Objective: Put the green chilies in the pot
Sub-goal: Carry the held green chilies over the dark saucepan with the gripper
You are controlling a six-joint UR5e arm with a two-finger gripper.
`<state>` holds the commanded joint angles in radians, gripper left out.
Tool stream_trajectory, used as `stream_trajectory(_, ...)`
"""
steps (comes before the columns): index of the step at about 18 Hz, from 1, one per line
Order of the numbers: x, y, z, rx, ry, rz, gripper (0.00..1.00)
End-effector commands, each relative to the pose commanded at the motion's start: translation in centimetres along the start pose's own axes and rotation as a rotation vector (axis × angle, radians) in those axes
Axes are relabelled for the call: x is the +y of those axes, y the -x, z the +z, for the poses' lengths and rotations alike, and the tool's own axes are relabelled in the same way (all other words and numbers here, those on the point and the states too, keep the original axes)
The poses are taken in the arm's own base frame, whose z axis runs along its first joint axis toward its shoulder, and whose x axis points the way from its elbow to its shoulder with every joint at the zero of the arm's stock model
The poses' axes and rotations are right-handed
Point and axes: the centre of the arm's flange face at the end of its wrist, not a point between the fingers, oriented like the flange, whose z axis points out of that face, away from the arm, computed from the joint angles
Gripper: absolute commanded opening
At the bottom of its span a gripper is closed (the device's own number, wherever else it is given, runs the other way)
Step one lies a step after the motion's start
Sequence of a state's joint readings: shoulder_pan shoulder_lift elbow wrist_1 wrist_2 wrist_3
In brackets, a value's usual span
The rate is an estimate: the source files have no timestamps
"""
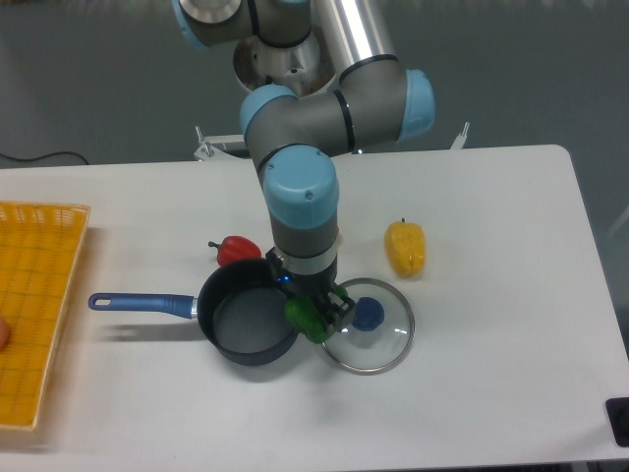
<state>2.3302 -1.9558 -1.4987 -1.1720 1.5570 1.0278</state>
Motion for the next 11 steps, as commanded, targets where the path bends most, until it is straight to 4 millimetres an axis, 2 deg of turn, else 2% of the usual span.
stream_trajectory(11,-0.62,-0.73,0.62,0.01,0.001,-0.019,0.34)
